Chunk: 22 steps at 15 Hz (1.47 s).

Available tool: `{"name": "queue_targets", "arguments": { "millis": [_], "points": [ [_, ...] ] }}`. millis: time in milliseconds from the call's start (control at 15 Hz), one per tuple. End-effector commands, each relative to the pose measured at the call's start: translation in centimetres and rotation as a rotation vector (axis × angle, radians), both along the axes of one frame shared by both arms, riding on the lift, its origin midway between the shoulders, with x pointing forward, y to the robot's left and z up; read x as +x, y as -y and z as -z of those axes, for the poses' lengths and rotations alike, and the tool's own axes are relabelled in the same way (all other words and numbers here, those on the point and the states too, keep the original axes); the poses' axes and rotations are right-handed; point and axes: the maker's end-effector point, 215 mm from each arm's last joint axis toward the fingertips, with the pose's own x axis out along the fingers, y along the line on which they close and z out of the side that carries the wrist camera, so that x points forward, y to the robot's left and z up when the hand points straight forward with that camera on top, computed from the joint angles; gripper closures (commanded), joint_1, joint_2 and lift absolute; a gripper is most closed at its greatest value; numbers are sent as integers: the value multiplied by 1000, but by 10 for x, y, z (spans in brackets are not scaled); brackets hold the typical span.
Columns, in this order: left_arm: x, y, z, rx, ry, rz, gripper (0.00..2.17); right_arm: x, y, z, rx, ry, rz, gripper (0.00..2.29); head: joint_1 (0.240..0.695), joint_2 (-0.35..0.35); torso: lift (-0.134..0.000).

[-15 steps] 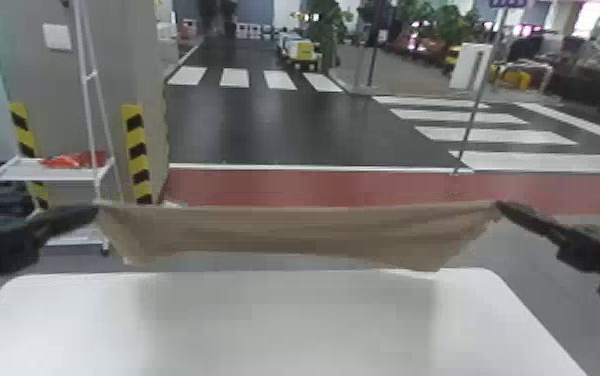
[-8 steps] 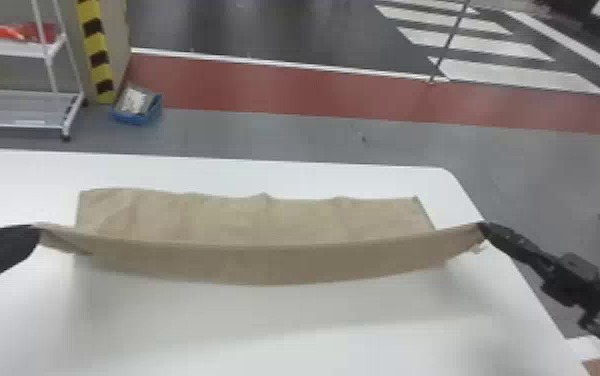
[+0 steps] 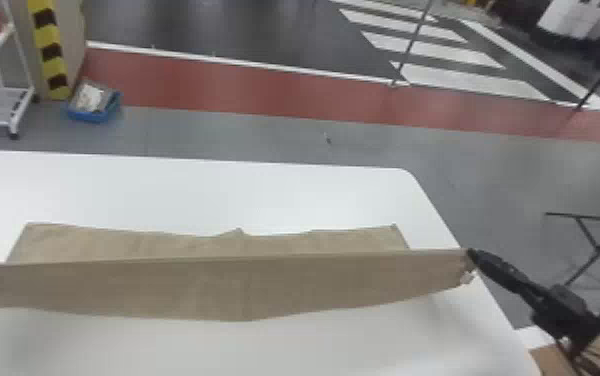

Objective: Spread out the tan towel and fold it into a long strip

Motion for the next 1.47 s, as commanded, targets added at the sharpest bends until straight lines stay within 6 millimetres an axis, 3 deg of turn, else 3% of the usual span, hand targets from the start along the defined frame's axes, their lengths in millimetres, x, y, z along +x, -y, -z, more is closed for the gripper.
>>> {"name": "queue_targets", "arguments": {
  "millis": [0, 133, 267, 467, 733, 1000, 1400],
  "points": [
    [-3, -10, -7, 31, -9, -21, 1706, 0, 11, -7, 8, 9, 33, 1926, 695, -347, -124],
    [4, -8, -24, 38, 28, -27, 1706, 16, 17, -13, -4, 1, 76, 1926, 695, -350, -124],
    [25, -1, -27, 54, 19, -50, 1703, 47, 19, -22, -40, 11, 107, 1926, 695, -350, -124],
    [59, 11, -11, 83, -12, -75, 1703, 88, 20, -19, -49, -5, 152, 1926, 695, -339, -124],
    [85, 18, 15, 136, -79, -87, 1700, 129, 12, -8, -87, -51, 169, 1926, 695, -320, -124],
    [97, 7, 49, 188, -173, -121, 1700, 142, 10, 19, -101, -109, 183, 1926, 695, -300, -124],
    [107, 15, 63, 213, -194, -103, 1669, 150, 4, 41, -176, -169, 196, 1919, 695, -280, -124]
  ]
}}
